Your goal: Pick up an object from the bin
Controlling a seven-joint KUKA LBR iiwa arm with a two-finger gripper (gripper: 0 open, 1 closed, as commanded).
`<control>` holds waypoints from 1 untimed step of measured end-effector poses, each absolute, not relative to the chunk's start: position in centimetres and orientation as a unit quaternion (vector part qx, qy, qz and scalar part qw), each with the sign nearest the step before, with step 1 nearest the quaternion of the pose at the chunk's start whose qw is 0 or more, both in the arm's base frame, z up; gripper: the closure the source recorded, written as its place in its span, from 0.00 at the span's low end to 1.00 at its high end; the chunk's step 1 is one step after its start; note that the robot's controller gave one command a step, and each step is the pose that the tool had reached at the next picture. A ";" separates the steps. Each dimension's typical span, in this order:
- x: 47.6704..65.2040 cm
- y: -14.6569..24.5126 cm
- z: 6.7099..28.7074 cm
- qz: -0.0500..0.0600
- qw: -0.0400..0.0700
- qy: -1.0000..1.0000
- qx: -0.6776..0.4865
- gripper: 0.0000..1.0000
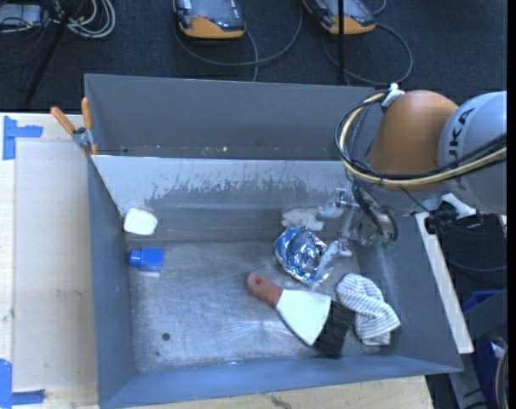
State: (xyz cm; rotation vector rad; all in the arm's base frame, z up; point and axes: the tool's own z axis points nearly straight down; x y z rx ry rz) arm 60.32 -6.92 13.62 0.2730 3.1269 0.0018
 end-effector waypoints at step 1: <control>61.2 -6.2 10.1 -0.005 0.000 0.997 0.080 0.00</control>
Offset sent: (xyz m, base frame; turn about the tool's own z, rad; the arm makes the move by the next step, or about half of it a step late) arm 0.0140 0.0150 -0.0662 0.0606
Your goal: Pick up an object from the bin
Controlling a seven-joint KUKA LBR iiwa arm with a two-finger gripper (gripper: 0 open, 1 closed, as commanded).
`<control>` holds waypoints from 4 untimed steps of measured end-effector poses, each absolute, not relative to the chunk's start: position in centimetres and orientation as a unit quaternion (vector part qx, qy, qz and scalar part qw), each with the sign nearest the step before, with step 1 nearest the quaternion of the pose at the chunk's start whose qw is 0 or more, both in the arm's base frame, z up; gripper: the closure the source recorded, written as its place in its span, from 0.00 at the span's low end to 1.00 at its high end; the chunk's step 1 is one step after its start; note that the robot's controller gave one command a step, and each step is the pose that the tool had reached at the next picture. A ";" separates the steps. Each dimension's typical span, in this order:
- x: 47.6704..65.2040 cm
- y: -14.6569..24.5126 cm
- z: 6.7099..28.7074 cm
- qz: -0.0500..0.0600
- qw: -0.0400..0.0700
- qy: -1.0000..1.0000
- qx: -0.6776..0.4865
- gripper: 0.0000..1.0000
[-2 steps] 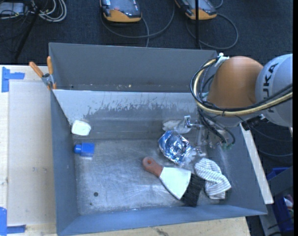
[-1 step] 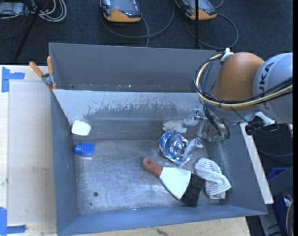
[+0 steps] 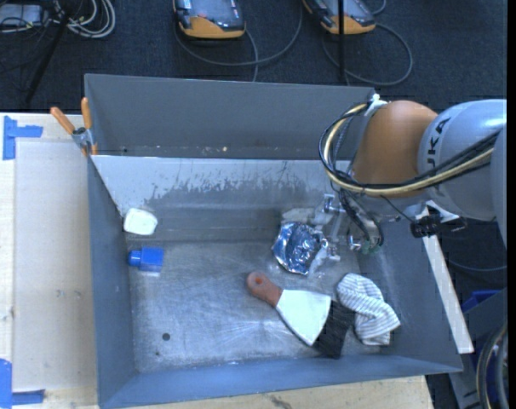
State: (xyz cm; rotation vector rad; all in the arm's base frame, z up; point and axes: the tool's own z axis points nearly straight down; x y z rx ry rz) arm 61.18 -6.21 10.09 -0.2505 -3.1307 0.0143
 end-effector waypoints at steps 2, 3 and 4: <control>61.7 -6.0 9.8 0.002 -0.017 -0.996 -0.086 1.00; 61.8 -6.0 10.0 0.002 -0.014 -0.996 -0.086 1.00; 61.5 -5.9 10.7 0.001 -0.007 -0.996 -0.086 1.00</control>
Offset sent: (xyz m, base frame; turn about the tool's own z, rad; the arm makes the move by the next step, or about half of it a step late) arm 0.0000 0.0000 0.0000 0.0000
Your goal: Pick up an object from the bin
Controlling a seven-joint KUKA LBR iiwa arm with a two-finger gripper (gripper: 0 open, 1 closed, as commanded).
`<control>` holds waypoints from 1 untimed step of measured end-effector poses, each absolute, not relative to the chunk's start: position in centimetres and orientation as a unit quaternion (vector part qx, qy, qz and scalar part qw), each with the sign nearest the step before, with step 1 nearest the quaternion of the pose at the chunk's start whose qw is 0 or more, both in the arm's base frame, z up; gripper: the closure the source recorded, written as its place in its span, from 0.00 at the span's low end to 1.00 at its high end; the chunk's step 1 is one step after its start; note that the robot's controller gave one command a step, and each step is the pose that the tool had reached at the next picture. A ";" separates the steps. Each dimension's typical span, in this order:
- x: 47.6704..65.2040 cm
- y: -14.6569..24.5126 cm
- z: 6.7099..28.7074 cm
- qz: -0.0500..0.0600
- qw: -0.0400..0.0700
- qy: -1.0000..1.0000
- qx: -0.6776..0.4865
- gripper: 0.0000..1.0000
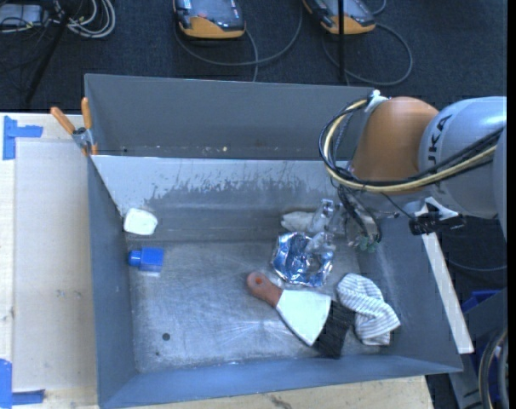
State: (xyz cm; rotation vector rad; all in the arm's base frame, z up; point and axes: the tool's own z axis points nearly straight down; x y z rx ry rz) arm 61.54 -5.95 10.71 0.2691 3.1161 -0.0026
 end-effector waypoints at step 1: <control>61.3 -5.9 12.4 0.000 0.001 0.996 0.086 1.00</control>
Offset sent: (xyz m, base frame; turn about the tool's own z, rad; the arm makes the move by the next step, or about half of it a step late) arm 0.0000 -0.0001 0.0197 0.0000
